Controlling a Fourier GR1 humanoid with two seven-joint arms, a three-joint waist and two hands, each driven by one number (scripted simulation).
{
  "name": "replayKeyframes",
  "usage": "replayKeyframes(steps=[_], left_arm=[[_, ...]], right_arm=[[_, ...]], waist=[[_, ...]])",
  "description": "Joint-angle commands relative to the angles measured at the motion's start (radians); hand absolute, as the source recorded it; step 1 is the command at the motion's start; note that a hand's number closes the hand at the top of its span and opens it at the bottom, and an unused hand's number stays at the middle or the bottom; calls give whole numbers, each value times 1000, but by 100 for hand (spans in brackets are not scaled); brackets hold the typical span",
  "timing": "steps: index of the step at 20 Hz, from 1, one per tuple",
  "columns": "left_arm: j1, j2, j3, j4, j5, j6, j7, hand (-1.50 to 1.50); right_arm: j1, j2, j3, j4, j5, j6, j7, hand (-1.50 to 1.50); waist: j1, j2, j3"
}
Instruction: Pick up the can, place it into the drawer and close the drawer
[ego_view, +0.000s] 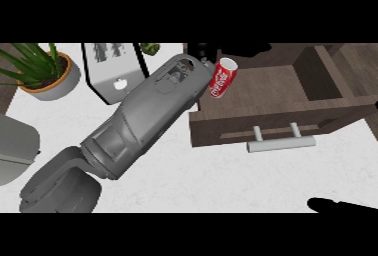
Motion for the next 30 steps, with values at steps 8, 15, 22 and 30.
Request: replayKeyframes(steps=[8,15,22,30], left_arm=[[-26,0,-6,-31,35,52,5,-150],[18,45,7,-87,3,-8,39,-150],[48,146,-25,-223,-59,10,172,-150],[141,277,-51,-435,-108,39,301,-150]], right_arm=[[-51,-68,184,163,472,-96,-70,-150],[-159,-56,278,389,708,-155,0,-150],[-242,52,259,679,783,-399,-63,-150],[-341,60,189,968,813,-533,-123,-150]], waist=[[55,-12,0],[110,-23,-2],[128,-28,0],[145,-30,0]])
